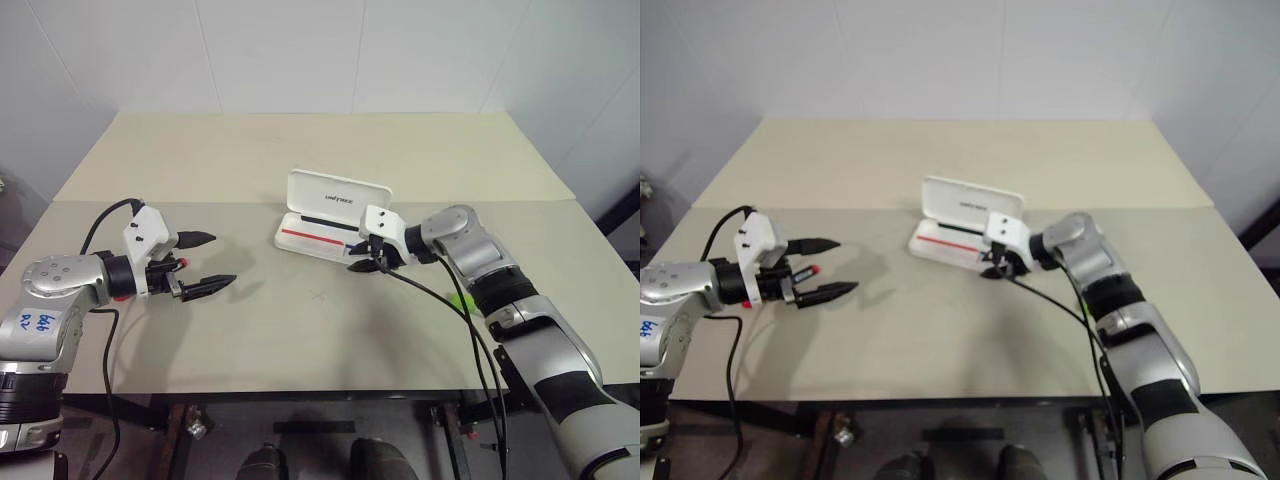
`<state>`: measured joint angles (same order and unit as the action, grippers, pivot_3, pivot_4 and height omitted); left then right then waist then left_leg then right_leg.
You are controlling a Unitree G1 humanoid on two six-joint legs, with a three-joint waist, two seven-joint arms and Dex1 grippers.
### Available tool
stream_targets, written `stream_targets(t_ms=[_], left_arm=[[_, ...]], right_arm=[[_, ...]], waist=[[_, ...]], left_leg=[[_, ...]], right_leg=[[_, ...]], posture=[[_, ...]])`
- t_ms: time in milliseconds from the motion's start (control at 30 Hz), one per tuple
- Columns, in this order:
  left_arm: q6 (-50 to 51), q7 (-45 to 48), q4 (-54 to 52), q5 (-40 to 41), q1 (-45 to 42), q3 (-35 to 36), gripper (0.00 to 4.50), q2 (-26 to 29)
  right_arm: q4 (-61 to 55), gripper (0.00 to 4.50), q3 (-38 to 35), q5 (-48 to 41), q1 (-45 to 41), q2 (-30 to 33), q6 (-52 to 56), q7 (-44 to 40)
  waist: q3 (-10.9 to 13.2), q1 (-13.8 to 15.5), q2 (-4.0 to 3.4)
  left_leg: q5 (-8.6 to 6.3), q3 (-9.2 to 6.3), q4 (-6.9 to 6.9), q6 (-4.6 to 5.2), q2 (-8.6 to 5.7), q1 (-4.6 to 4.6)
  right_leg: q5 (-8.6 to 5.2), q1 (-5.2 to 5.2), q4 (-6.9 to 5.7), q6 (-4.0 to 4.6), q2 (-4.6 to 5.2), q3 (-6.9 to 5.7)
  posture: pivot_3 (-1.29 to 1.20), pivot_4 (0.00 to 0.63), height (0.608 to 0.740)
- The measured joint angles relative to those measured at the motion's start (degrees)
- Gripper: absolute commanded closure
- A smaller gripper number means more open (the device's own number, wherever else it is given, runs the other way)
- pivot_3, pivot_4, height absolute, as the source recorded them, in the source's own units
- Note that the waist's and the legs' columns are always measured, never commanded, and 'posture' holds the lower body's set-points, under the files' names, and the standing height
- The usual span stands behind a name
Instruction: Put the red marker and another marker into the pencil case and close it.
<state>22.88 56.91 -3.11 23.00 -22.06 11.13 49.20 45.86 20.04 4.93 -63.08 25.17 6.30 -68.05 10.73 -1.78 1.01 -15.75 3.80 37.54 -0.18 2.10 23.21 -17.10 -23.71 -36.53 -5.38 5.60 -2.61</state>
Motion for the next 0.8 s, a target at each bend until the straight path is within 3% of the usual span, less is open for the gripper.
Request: stream_targets(t_ms=[333, 433, 533, 800], left_arm=[[0.8, -0.8, -1.3, 0.5, 0.5, 1.1, 0.0, 0.0], [0.8, -0.9, -1.2, 0.5, 0.5, 1.2, 0.0, 0.0], [0.8, -1.0, -1.3, 0.5, 0.5, 1.2, 0.0, 0.0], [0.8, -1.1, -1.3, 0.5, 0.5, 1.3, 0.0, 0.0]], right_arm=[[8.5, 2.77, 0.9, 5.5, -3.3, -1.1, -2.7, -0.8], [9.0, 3.39, 1.0, 6.5, -3.8, -1.6, -2.8, -1.2], [9.0, 4.44, 1.0, 6.9, -4.0, -2.4, -3.3, -1.5], [9.0, 4.48, 1.0, 7.4, -4.2, -2.9, -3.9, -1.5]], waist=[[0.0, 0.0, 0.0], [0.0, 0.0, 0.0], [0.0, -0.2, 0.0], [0.0, -0.4, 0.0]], left_leg=[[0.13, 0.01, -0.15, -0.23, 0.0, -0.01], [0.14, 0.01, -0.14, -0.24, 0.0, -0.01], [0.13, 0.0, -0.14, -0.23, 0.0, -0.04], [0.18, 0.0, -0.19, -0.31, 0.03, -0.05]], right_leg=[[0.0, -0.03, 0.06, 0.0, 0.0, 0.01], [0.0, -0.03, 0.06, 0.0, 0.0, 0.01], [0.0, -0.03, 0.02, 0.0, 0.0, 0.02], [0.0, -0.03, 0.02, 0.0, -0.01, 0.02]], posture=[[0.0, 0.15, 0.74], [0.0, 0.15, 0.74], [0.0, 0.15, 0.74], [0.0, 0.15, 0.74]])
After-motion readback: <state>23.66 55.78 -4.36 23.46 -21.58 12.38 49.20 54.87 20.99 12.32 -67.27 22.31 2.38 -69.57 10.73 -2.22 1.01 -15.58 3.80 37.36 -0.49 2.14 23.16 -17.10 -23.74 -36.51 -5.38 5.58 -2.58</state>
